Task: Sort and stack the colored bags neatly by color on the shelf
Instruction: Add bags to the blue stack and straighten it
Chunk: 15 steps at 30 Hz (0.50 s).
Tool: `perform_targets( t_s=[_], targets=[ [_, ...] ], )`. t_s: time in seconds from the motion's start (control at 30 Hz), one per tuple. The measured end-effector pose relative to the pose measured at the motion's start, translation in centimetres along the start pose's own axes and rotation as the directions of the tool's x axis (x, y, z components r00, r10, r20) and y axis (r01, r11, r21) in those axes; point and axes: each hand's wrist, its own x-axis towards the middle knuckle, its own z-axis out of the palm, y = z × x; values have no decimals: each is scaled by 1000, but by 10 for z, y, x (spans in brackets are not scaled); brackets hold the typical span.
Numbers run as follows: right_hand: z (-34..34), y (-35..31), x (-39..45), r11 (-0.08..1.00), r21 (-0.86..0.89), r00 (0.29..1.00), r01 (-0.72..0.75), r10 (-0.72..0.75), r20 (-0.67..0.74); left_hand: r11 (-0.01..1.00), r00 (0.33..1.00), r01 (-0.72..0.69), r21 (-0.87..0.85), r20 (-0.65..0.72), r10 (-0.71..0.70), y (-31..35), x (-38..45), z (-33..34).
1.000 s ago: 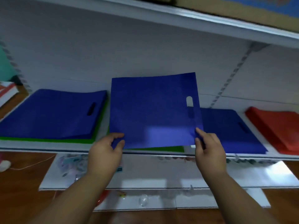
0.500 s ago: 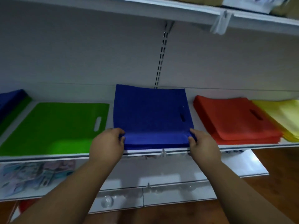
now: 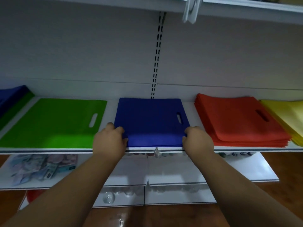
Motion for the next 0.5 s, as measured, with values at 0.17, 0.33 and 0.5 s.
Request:
perform_targets(
  t_s=[0.17, 0.33, 0.5],
  targets=[
    [-2, -50, -12, 967, 151, 978, 205, -198, -62, 992, 995, 74, -99, -59, -80, -18, -17, -7],
    [3, -134, -29, 891, 239, 921, 386, -387, -43, 955, 975, 168, -243, -103, -198, -74, -38, -17],
    [17, -242, -50, 791, 306, 840, 530, -539, -61, 910, 944, 270, -314, -100, -315, -162, -59, -32]
  ],
)
